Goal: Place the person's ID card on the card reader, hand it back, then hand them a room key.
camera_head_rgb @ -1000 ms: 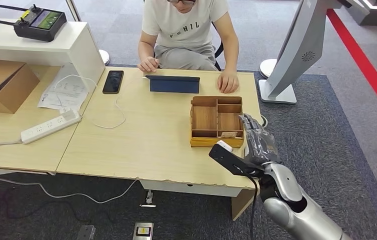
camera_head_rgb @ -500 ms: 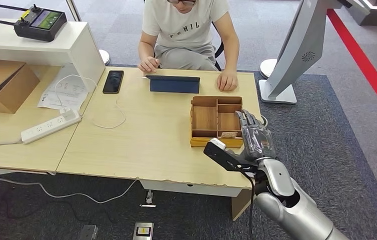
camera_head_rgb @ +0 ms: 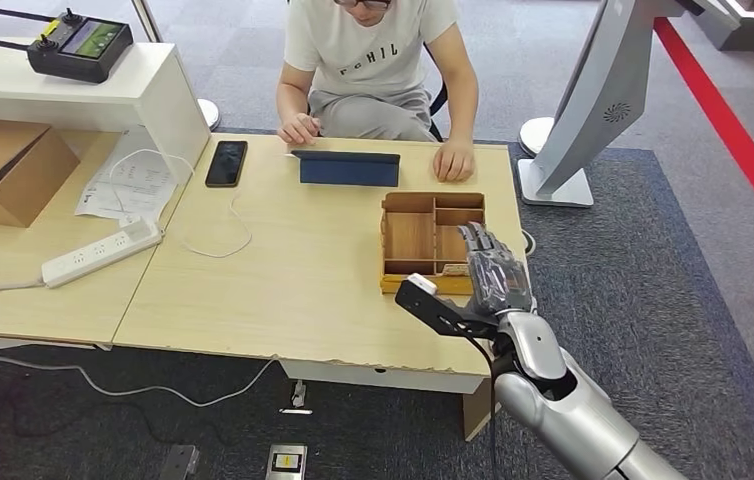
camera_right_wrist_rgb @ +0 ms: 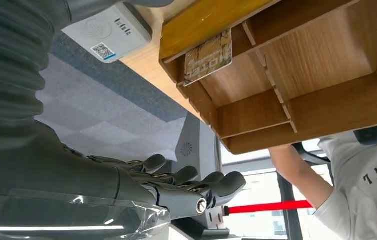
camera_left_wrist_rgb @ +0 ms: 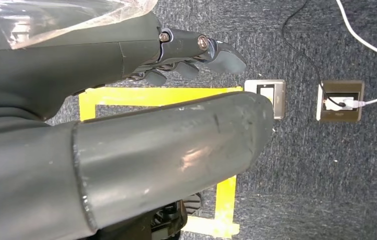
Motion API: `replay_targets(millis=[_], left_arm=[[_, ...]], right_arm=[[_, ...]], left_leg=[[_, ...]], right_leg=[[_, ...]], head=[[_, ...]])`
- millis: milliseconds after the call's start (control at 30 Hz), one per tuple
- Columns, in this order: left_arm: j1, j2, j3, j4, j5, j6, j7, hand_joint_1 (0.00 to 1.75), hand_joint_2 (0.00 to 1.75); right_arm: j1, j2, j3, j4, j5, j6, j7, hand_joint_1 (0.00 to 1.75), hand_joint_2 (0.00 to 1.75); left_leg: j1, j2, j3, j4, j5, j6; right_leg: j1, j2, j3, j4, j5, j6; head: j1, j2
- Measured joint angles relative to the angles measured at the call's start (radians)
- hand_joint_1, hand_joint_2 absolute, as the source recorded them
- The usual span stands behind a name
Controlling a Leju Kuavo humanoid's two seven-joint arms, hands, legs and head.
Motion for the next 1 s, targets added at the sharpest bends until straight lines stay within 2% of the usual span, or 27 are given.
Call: replay_targets(millis=[567, 1000], left_arm=[[-0.003, -0.002, 0.000, 0.005, -0.014, 0.002, 0.010, 0.00, 0.00], [-0.008, -0.003, 0.011, 0.006, -0.012, -0.015, 0.016, 0.00, 0.00]], right_arm=[[-0.062, 0.077, 0.012, 0.217, -0.030, -0.048, -0.055, 0.00, 1.75], [-0.119, 0.092, 0.031, 0.348, -0.037, -0.045, -0.089, 0.00, 1.75]], left_leg=[[0.000, 0.000, 0.000, 0.000, 0.000, 0.000], [0.000, 0.000, 0.000, 0.000, 0.000, 0.000]], right_leg=[[0.000, 0.000, 0.000, 0.000, 0.000, 0.000], [0.000, 0.000, 0.000, 0.000, 0.000, 0.000]], head=[[0.000, 0.000], [0.000, 0.000]])
